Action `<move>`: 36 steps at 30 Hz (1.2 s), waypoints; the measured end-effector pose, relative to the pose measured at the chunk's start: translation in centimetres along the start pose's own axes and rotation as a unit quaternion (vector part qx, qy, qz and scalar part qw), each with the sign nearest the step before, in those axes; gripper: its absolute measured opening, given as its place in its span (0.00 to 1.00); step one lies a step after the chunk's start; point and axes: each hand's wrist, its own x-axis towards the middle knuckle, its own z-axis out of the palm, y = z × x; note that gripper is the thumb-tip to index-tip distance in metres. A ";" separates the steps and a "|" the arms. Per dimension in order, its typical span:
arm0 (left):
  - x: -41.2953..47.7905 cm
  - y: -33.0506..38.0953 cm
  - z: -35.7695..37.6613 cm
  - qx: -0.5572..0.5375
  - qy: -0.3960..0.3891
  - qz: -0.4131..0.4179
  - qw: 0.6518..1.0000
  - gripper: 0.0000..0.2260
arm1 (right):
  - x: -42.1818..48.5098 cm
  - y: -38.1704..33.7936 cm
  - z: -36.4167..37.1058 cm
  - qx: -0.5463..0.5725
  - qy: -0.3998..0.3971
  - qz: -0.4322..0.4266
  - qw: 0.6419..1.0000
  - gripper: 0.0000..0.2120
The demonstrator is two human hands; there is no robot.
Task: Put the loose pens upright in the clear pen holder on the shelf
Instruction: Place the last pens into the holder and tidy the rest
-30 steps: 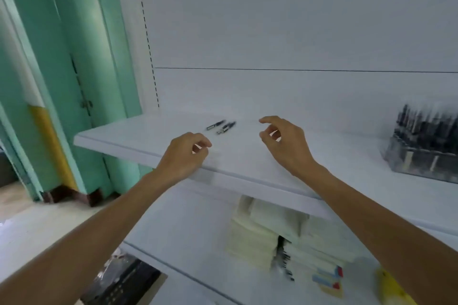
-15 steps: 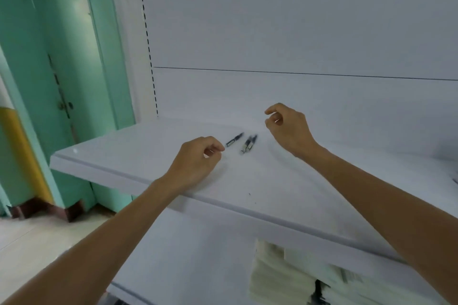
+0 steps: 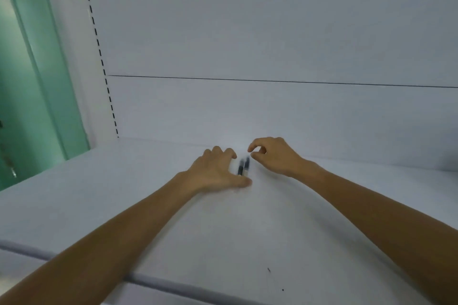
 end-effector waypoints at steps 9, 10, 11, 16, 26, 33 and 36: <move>1.4 -1.4 -2.4 -0.007 -0.127 0.076 0.989 0.26 | 0.4 -0.6 0.8 -0.098 -0.046 0.070 0.992 0.11; 1.4 -1.4 -2.6 -0.005 -0.131 0.077 0.988 0.24 | 0.3 -0.6 0.8 -0.105 -0.043 0.081 0.990 0.10; 1.3 -1.4 -2.7 0.003 -0.127 0.074 0.989 0.21 | 0.2 -0.6 0.7 -0.106 -0.041 0.092 0.989 0.08; 0.2 -0.2 -0.8 0.145 -0.019 0.040 0.988 0.16 | -1.1 -1.1 -0.3 -0.028 -0.005 0.120 0.992 0.04; -0.8 0.0 -0.3 0.170 -0.014 0.030 0.985 0.12 | -8.4 -1.5 -2.8 0.090 0.154 0.154 0.972 0.03; -4.4 3.0 -0.9 -0.014 0.001 0.058 0.998 0.05 | -14.2 -2.5 -4.9 0.135 0.240 0.166 0.947 0.15; -6.4 5.9 -0.2 -0.135 -0.027 0.114 0.984 0.07 | -16.9 -2.7 -6.3 0.182 0.282 0.182 0.924 0.24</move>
